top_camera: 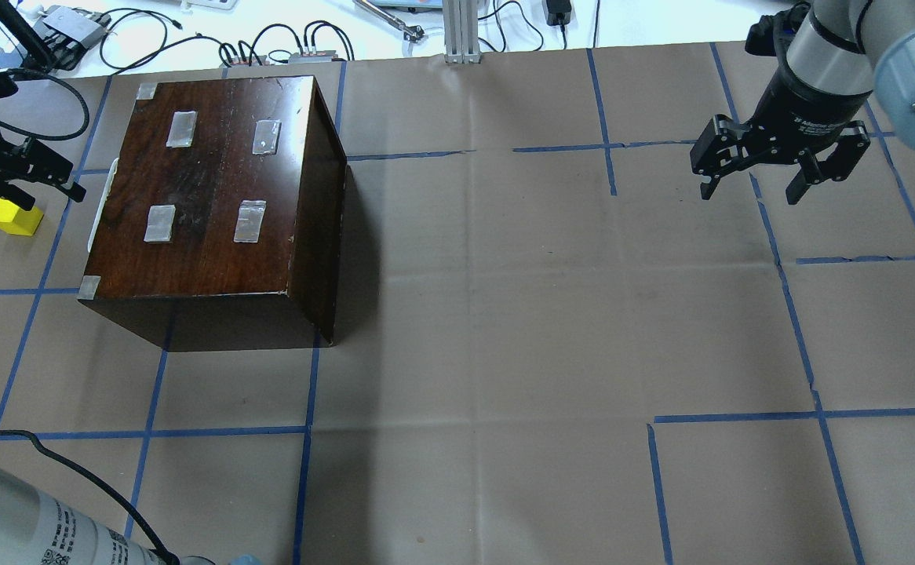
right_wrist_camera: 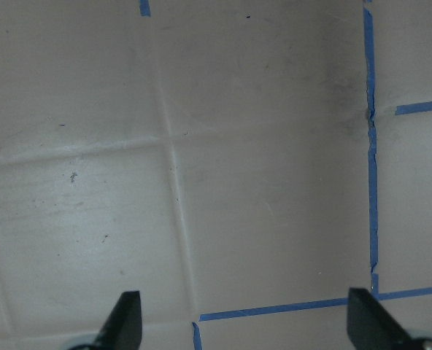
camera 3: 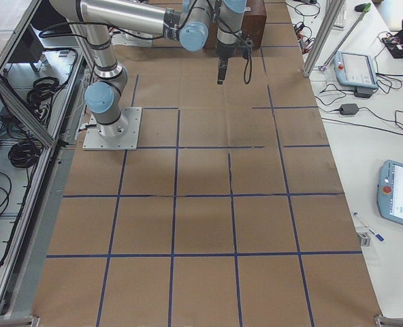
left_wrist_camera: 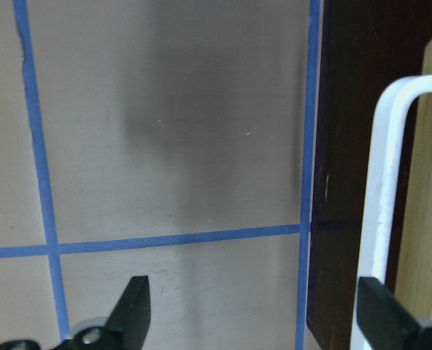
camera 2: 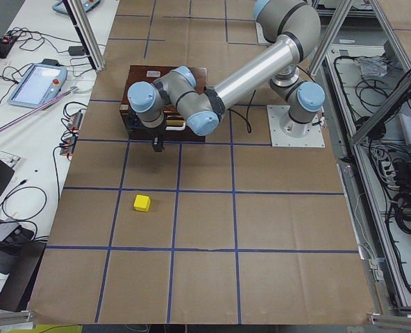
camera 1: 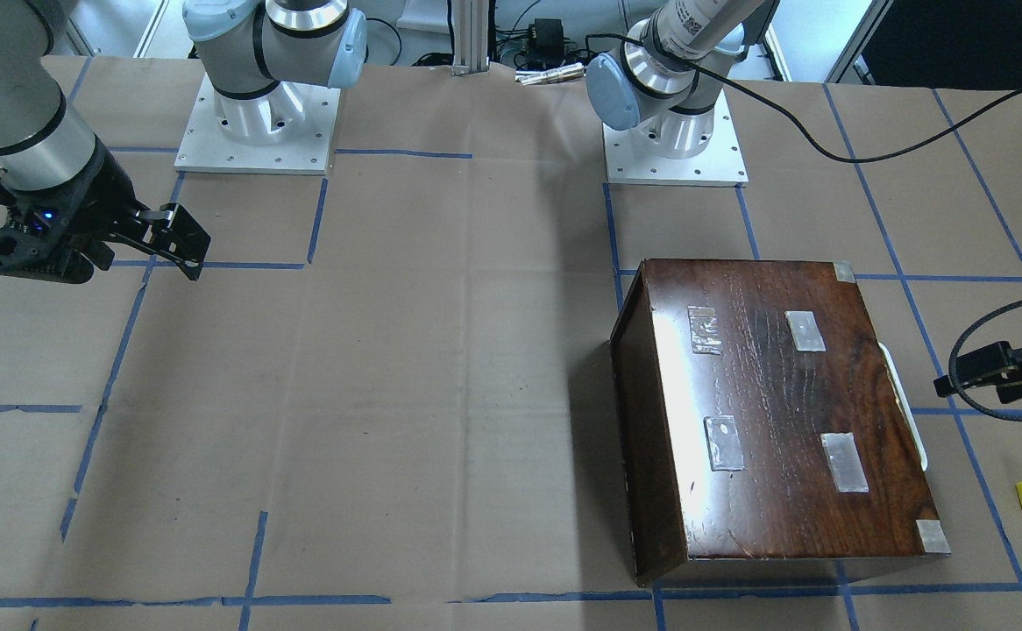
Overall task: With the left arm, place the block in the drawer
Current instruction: 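Lower the left gripper and hook the white drawer handle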
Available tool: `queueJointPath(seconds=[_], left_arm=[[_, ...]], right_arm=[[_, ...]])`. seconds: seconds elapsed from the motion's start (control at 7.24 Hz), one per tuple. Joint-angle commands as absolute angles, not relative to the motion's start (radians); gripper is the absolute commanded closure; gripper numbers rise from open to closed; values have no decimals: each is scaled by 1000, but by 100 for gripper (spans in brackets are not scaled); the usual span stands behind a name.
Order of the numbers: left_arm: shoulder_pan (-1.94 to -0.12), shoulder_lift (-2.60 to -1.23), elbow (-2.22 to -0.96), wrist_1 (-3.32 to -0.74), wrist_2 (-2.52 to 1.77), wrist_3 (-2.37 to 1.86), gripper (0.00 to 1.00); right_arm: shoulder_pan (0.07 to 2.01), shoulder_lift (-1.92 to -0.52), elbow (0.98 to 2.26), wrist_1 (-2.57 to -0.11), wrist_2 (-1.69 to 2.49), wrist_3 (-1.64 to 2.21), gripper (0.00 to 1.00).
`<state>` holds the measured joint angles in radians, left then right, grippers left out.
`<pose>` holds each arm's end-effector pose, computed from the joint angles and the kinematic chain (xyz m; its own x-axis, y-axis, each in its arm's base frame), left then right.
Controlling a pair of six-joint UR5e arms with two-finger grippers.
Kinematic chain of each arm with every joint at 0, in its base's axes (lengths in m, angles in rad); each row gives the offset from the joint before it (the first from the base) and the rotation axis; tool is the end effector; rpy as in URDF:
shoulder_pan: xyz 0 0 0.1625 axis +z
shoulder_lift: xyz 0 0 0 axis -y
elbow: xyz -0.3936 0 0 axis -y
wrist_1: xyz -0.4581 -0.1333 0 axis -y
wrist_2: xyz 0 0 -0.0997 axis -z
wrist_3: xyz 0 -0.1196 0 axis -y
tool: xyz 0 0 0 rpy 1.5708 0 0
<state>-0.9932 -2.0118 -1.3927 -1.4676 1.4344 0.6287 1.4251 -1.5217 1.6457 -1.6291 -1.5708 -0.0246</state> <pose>0.2514 -0.6597 0.2665 -0.9788 0.0343 0.2021 0.0452 0.9977 0.0497 0.0498 -0.5789 0.3731 -0.9927 0.1209 -0.0016 0.1205 0.9905 0.0656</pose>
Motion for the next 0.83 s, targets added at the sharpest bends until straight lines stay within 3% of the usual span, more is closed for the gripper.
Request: queueJointPath(seconds=[0.0, 0.69], left_arm=[[-1006, -2017, -1402, -1468, 1404, 629, 1], [-1006, -2042, -1399, -1467, 1388, 627, 1]], right_arm=[[1425, -1522, 1646, -1629, -1571, -25, 0], [1425, -1522, 1644, -1629, -1571, -25, 0]])
